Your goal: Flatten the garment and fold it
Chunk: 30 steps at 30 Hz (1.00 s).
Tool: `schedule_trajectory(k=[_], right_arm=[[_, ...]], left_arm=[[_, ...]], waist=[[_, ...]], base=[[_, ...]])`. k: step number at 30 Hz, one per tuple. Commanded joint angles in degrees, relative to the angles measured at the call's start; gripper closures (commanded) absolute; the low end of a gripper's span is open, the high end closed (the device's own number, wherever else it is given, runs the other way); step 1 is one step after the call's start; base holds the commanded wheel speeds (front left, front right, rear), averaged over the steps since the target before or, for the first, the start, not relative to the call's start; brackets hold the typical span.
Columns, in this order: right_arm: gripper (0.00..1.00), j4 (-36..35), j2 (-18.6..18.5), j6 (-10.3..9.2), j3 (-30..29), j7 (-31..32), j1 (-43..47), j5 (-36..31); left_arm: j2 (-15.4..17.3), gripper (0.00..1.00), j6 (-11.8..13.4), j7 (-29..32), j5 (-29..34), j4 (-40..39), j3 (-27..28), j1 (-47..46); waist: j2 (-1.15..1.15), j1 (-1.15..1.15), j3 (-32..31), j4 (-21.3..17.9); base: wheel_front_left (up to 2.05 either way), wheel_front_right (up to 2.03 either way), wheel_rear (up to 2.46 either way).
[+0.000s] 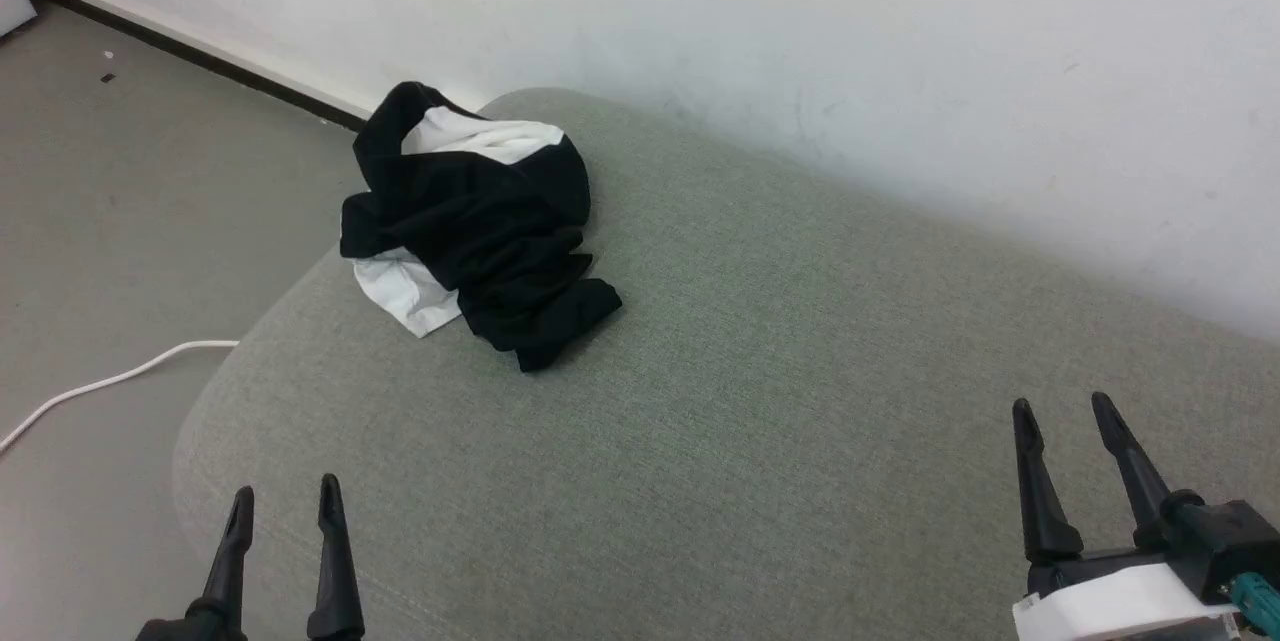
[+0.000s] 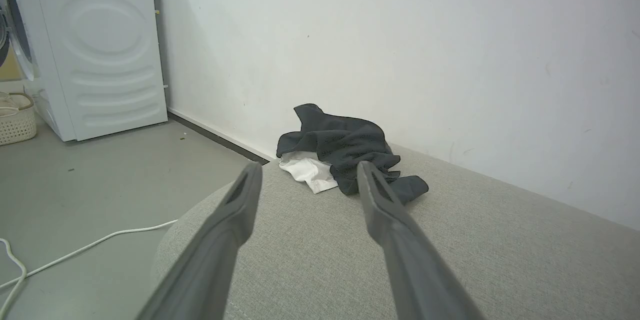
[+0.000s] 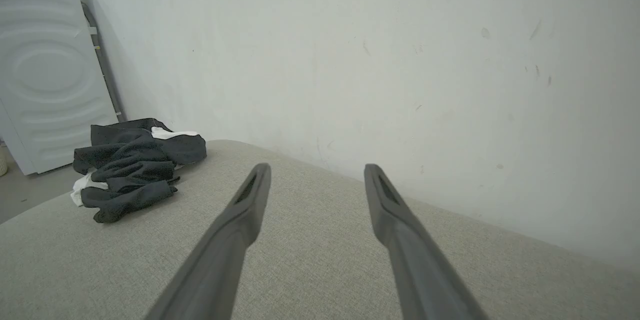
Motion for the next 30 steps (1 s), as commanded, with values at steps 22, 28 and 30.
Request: schedule_trajectory(k=[22,28,30], right_arm=[[0.0,-9.19,0.16,-0.06,-3.29,5.08,-2.91,-4.28],[0.0,-13.03,0.16,-0.06,-3.79,7.24,-4.98,-6.19],[0.0,-14.11,0.16,-0.06,-3.96,7.85,-5.49,-6.65]], left_arm=[[13.93,0.0,-5.89,22.54,-11.31,-5.72,1.74,-35.38],[19.21,0.0,-7.54,30.69,-14.87,3.29,1.24,-49.8],[20.66,0.0,-7.98,33.37,-16.03,7.1,0.64,-53.48]], waist=[[0.0,0.0,11.56,-4.17],[0.0,0.0,16.74,-7.08],[0.0,0.0,18.11,-8.07]], base=[[0.0,0.0,0.0],[0.0,0.0,0.0],[0.0,0.0,0.0]])
